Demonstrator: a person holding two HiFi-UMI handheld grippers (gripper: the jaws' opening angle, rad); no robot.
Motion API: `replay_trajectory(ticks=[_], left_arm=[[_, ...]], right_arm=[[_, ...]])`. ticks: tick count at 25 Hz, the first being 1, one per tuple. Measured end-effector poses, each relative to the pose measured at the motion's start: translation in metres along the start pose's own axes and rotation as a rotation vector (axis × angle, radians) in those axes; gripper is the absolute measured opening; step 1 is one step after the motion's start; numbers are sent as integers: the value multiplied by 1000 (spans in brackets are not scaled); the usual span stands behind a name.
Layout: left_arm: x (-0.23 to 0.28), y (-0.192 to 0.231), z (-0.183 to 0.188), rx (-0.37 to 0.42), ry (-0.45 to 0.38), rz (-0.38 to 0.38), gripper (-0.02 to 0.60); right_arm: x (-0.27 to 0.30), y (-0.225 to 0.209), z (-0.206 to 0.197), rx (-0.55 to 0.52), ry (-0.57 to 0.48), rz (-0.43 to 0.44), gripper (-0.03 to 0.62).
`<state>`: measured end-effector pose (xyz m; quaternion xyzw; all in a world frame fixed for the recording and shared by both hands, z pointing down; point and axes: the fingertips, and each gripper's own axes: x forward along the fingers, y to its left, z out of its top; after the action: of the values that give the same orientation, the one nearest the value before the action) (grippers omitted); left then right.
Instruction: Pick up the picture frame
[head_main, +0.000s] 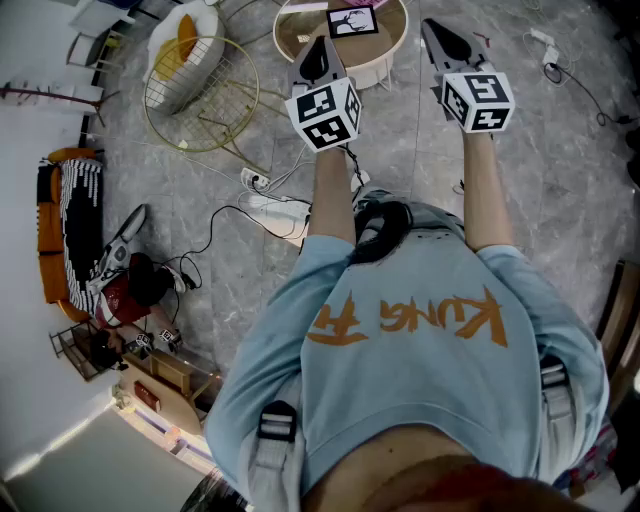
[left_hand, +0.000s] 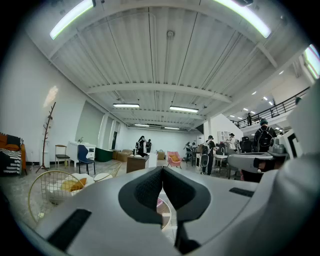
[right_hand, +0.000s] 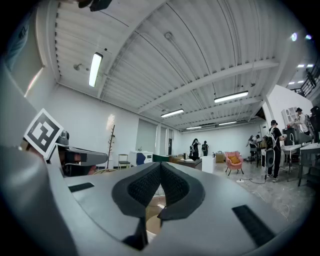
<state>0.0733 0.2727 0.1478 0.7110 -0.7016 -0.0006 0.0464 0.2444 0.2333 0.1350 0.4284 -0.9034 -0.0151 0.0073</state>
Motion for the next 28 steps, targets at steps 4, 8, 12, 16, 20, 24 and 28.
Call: replay_trajectory(ticks=[4,8,12,16,20,24,28], left_arm=[[2,5,-2,-8,-1,3,20],[3,7,-1,-10,-3,4,20],[4,11,-1,-8,8,16,20],[5,19,2,-20,5,33,20],[6,27,-1,-4,15,79,20],[11,38,1,1,12,94,20],[18,50,-2,-19,18,111,20]], right_arm=[[5,3,0,-11,-1,10,-2],[6,-2,5,-13,-25,-33,-3],[10,-5,-5,-15,16,-60,-3],[13,-8,-4,-5,17,-58,-3],[20,-17,-6,18,22,-63,-3],[35,-17,-8,42,14,-54,-3],[48,-6,-8,27,16,-13,-3]])
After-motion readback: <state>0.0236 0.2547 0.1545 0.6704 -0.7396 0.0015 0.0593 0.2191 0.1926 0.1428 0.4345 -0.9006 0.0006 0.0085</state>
